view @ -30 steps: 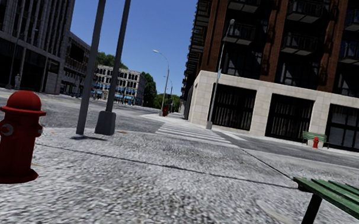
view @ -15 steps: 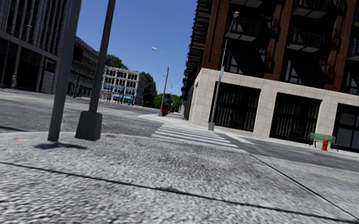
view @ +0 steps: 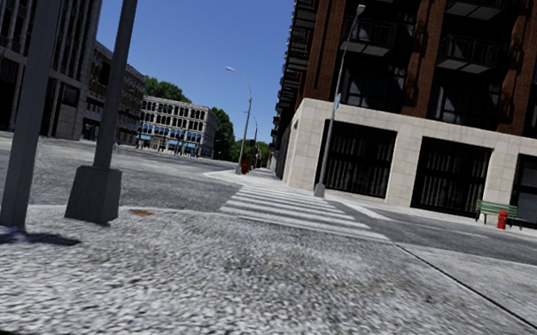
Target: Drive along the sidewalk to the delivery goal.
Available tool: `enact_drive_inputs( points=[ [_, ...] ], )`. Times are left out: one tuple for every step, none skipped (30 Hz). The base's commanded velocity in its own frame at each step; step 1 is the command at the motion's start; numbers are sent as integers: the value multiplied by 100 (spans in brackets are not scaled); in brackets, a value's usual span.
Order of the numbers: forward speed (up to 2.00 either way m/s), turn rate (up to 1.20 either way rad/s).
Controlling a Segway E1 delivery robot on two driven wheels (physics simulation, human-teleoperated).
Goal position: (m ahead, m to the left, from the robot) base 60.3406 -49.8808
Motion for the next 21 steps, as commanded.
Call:
enact_drive_inputs(
  points=[
    [192, 0],
    [192, 0],
    [192, 0],
    [192, 0],
    [192, 0],
    [192, 0],
    [192, 0],
    [192, 0],
    [192, 0],
    [192, 0],
    [192, 0],
    [192, 0],
    [192, 0],
    [192, 0],
    [192, 0],
    [192, 0],
    [192, 0],
    [192, 0],
    [192, 0],
    [192, 0],
    [192, 0]
  ],
)
